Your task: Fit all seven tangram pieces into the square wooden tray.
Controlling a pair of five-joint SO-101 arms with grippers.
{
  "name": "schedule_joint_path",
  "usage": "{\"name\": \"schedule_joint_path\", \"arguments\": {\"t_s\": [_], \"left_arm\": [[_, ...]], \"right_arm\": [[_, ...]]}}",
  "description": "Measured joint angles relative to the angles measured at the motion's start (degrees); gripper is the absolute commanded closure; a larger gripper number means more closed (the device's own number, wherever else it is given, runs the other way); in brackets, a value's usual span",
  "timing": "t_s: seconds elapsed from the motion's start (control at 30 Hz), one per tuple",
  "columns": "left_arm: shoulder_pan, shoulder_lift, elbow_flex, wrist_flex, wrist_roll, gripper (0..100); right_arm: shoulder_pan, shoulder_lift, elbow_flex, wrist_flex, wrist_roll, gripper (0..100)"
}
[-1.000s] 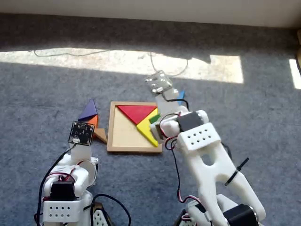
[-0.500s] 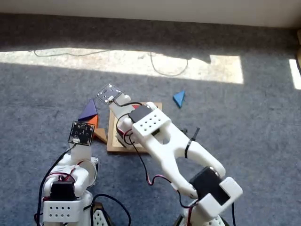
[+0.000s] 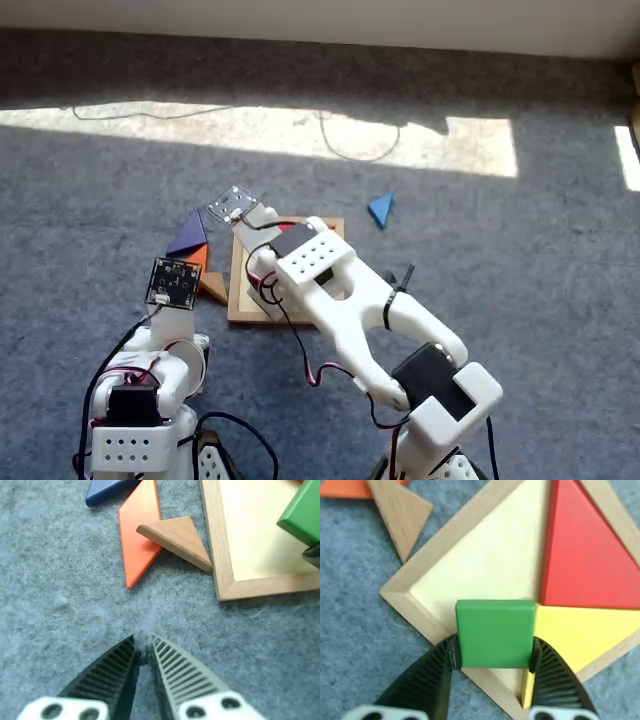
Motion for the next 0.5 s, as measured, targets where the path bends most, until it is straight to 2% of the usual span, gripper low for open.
{"name": "schedule_joint_path", "arguments": {"t_s": [0.13, 0.27, 0.5], "left_arm": [[0.0, 0.0, 0.0, 0.0, 0.0, 99], [0.0, 0.0, 0.0, 0.0, 0.0, 99], [0.0, 0.0, 0.0, 0.0, 0.0, 99]], "right_arm": [[0.0, -1.5, 0.0, 0.0, -0.5, 83.2], [0.0, -2.5, 0.0, 0.0, -3.0, 76.8], [0.0, -2.5, 0.0, 0.0, -3.7, 76.7]]}}
